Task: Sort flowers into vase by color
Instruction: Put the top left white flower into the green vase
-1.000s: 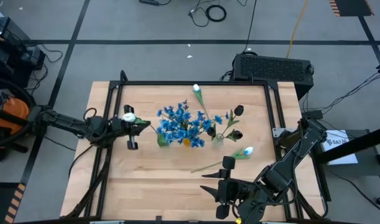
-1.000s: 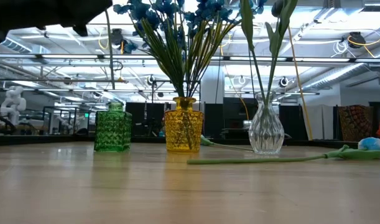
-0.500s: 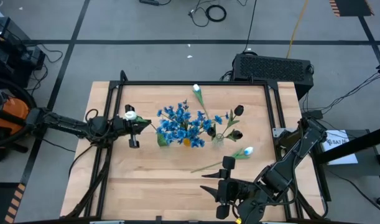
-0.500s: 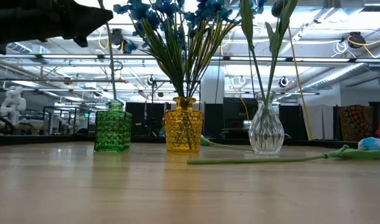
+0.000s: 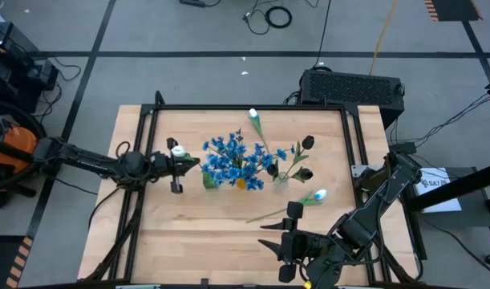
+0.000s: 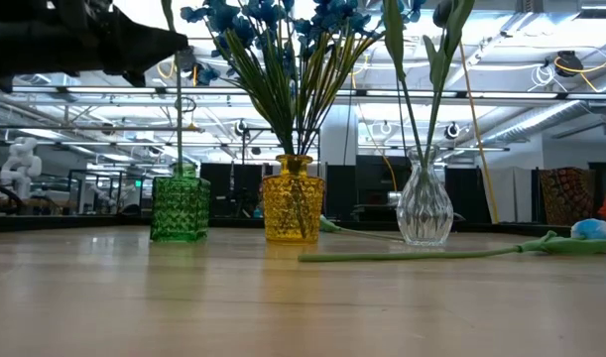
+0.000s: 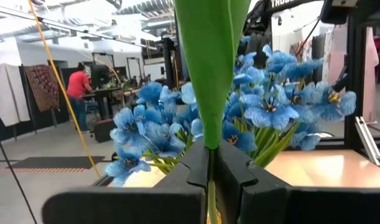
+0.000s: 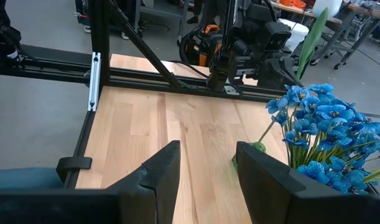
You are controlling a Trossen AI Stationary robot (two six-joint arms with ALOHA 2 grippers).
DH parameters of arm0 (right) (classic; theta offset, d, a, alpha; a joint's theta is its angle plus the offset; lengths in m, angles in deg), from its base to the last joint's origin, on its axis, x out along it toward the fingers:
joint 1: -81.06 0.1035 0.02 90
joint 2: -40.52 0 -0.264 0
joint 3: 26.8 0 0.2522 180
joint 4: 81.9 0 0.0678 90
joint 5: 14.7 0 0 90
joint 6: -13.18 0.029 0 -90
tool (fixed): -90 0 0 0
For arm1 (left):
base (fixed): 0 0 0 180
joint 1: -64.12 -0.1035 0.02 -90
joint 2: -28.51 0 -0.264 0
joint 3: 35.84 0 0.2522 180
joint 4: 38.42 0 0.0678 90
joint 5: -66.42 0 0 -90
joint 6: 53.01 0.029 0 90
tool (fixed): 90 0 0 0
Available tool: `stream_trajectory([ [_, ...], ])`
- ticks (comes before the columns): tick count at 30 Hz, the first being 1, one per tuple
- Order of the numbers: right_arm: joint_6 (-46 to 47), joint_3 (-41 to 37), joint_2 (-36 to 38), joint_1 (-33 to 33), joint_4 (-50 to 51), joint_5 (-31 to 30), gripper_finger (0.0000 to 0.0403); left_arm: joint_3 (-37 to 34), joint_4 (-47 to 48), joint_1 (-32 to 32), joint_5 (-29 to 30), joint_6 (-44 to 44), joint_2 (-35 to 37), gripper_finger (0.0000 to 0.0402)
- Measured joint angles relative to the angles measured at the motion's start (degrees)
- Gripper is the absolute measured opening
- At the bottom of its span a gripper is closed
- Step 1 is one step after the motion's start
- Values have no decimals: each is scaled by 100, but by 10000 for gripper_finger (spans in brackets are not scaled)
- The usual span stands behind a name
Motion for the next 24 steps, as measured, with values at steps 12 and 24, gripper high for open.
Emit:
stream_trajectory([
  [12,0,0,0,2,0,0,148,0,39,2,29,-92,-105,12],
  [24,0,0,0,2,2,0,148,0,376,2,385,-151,-109,38],
])
